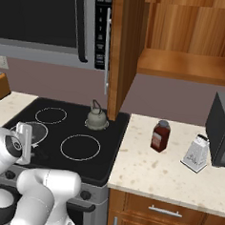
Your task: Pick the pan from the cabinet and place it on the stove. Then turn on the stove burner for the pan.
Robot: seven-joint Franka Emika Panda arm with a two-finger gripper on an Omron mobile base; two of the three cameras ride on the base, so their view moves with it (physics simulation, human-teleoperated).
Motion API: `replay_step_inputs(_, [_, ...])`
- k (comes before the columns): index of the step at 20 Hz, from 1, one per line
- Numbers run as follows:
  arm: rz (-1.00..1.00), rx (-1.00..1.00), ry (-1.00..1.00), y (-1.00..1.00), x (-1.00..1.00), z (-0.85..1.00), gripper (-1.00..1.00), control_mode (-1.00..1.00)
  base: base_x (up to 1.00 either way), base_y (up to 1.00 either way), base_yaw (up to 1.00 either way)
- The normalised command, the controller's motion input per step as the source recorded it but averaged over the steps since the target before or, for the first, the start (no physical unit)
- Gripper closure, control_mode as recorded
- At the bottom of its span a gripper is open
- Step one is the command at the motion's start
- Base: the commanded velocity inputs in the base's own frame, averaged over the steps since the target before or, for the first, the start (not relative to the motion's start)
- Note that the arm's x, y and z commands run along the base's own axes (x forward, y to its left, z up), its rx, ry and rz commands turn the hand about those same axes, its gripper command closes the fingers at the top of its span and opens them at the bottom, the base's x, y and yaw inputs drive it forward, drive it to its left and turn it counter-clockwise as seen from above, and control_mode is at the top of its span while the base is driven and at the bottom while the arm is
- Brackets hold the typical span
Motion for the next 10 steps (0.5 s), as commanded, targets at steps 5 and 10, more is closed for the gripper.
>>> replay_step_inputs(5, [0.00, 0.05, 0.05, 0.25, -0.43, 0.00, -1.00, -1.00, 0.00, 0.00, 0.00])
replay_step_inputs(10, [0.02, 0.00, 0.05, 0.35, -0.39, 0.00, -1.00, -1.00, 0.00, 0.00, 0.00])
